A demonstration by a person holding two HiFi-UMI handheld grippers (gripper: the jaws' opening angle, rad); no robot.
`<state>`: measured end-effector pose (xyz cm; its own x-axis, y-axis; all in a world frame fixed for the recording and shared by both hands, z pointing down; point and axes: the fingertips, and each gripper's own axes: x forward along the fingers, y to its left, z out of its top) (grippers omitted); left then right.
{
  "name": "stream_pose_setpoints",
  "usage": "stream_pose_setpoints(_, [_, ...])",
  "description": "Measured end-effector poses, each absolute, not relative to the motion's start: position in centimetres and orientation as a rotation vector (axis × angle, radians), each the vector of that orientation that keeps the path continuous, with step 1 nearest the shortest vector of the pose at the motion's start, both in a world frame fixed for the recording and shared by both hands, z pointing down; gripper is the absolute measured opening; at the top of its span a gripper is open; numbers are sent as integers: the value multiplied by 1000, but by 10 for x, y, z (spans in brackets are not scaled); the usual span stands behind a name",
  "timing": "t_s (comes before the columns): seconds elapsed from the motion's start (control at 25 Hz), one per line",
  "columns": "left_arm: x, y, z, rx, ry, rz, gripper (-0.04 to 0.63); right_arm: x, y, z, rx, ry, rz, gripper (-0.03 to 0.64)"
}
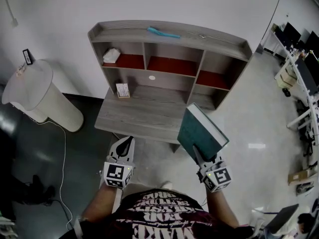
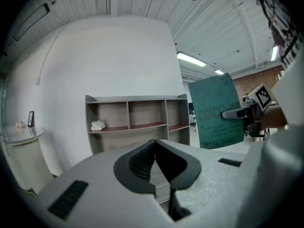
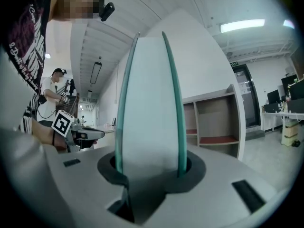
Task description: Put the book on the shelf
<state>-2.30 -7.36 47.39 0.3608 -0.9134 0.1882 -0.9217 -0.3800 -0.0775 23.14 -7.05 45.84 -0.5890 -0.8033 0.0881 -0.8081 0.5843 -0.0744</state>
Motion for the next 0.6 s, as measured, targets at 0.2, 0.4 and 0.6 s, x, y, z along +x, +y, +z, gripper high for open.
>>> stream_pose_setpoints(0.2, [-9, -68, 477, 2544, -1731, 339, 6, 245, -71, 467, 1393, -2770, 200, 163])
stream_pose_setpoints(0.4, [-6, -66, 480, 2532, -1729, 360, 6, 247, -71, 474, 1382, -2772, 233, 163])
stream_pose_setpoints(0.6, [-7, -62, 483, 2538, -1718, 385, 6, 245, -69, 475, 1393, -2775, 242, 163])
